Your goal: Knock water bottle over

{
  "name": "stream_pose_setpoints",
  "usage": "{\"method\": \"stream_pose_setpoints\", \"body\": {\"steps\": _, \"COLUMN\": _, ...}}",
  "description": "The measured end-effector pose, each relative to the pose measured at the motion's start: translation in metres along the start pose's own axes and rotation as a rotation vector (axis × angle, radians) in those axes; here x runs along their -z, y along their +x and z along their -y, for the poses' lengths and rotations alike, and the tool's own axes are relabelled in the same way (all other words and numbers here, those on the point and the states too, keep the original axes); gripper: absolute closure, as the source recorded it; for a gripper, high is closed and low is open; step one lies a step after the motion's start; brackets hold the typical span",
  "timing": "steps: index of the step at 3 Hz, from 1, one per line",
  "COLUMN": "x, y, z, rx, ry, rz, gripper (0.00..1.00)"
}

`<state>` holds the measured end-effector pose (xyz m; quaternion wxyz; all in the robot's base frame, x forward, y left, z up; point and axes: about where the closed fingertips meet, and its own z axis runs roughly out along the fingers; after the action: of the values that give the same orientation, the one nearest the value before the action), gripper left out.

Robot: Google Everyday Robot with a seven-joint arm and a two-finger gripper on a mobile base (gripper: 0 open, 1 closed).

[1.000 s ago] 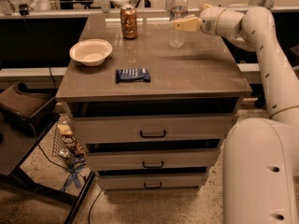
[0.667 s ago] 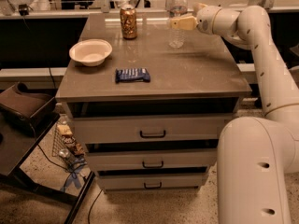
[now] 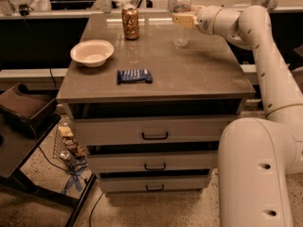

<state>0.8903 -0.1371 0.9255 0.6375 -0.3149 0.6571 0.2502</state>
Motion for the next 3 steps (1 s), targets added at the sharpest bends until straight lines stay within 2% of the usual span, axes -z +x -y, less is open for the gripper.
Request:
{"method": "stream_pose_setpoints", "body": {"steps": 1, "x": -0.003, "y": 0.001, "z": -0.002, "rx": -0.001, "ry": -0.004, "rz": -0.001, "gripper": 0.87}}
{"method": "stream_pose_setpoints", "body": {"steps": 2, "x": -0.005, "y": -0.001, "z": -0.006, "rx": 0.013, "ry": -0.015, "rz": -0.016, "gripper": 1.0}}
{"method": "stream_pose_setpoints", "body": {"steps": 3, "x": 0.004, "y": -0.015, "z": -0.009, "rx": 0.067, "ry": -0.017, "rz": -0.079, "gripper": 1.0}}
